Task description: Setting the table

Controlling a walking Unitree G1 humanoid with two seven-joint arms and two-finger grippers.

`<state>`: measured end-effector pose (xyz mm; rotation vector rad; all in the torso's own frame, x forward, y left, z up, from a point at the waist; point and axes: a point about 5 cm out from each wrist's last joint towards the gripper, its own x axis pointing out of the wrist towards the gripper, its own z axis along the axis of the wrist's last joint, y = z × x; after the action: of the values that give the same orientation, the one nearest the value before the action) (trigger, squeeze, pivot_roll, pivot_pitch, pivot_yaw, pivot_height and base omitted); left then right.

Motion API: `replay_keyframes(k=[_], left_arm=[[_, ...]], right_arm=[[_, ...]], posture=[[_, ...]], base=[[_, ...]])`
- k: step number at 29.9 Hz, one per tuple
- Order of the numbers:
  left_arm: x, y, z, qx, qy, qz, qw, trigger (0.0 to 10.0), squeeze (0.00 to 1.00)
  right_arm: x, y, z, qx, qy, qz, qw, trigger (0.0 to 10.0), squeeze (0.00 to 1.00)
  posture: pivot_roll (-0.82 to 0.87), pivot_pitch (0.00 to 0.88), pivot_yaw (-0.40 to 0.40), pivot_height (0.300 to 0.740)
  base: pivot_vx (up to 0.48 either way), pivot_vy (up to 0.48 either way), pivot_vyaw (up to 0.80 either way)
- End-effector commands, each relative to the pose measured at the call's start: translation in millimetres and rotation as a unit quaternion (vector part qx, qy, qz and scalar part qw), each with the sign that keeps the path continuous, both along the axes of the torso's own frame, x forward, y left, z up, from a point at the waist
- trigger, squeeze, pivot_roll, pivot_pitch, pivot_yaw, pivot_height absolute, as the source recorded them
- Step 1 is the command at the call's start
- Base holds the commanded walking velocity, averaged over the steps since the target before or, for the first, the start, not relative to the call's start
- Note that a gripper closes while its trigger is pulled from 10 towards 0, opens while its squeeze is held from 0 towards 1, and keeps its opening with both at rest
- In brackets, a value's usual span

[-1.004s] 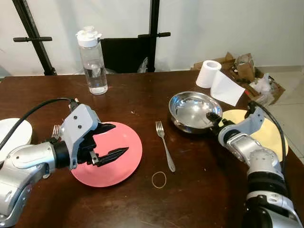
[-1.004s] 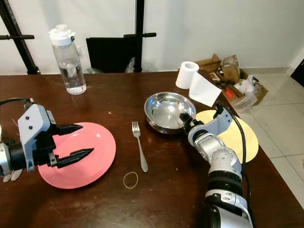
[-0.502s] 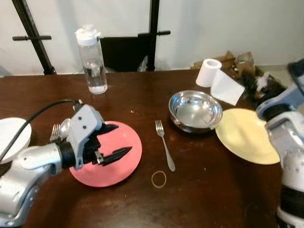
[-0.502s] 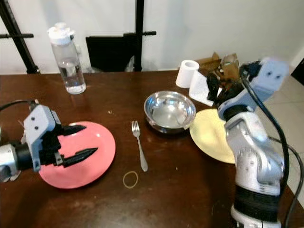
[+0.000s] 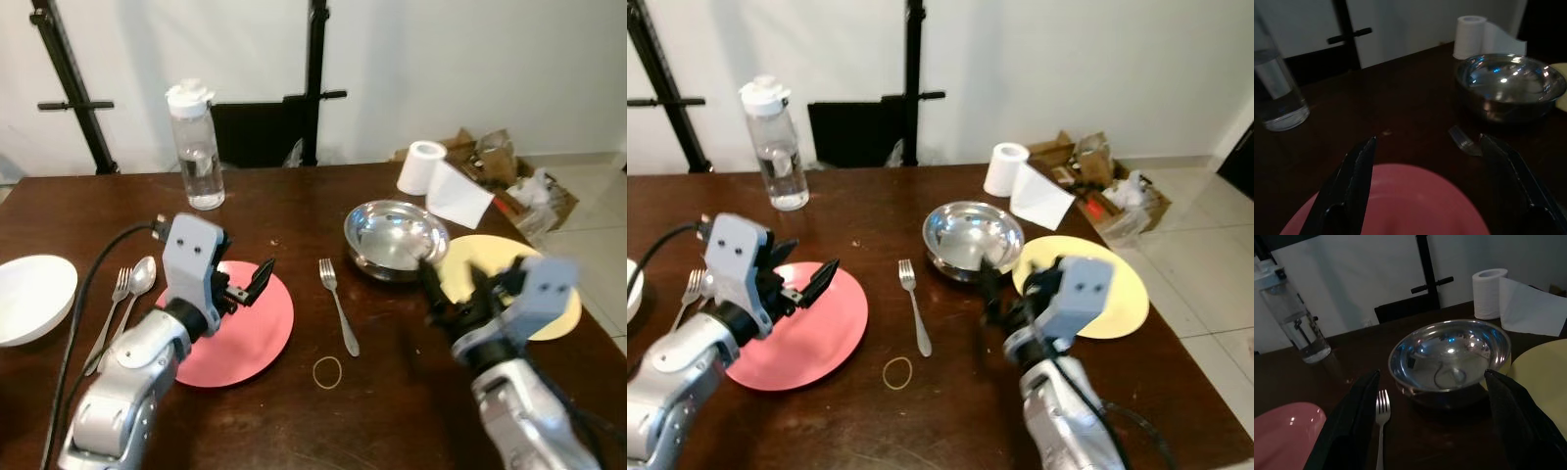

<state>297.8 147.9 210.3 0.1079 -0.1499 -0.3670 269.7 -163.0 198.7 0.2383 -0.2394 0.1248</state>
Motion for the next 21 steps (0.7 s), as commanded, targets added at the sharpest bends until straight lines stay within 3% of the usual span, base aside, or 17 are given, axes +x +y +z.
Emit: replay_keyframes(k=[1, 11, 21], left_arm=[[-1.2, 2.0, -9.4, 0.011, 0.005, 0.013, 1.0, 10.0, 0.0], [-0.5, 4.2, -11.8, 0.029, -0.008, 0.021, 0.999, 10.0, 0.0], [1.5, 4.2, -20.6, 0.036, -0.009, 0.027, 0.999, 10.0, 0.0]], right_arm=[[-2.0, -2.0, -5.1, -0.006, 0.003, -0.001, 1.0, 10.0, 0.0], [0.7, -10.5, -4.5, -0.012, -0.011, 0.005, 1.0, 10.0, 0.0], [8.6, -6.0, -5.0, -0.014, -0.024, 0.019, 0.999, 10.0, 0.0]], posture=[[0.02, 0.012, 0.065, 0.74], [0.02, 0.0, 0.041, 0.74], [0.05, 0.0, 0.017, 0.74]], base=[[0.0, 0.0, 0.0], [0.0, 0.0, 0.0], [0.0, 0.0, 0.0]])
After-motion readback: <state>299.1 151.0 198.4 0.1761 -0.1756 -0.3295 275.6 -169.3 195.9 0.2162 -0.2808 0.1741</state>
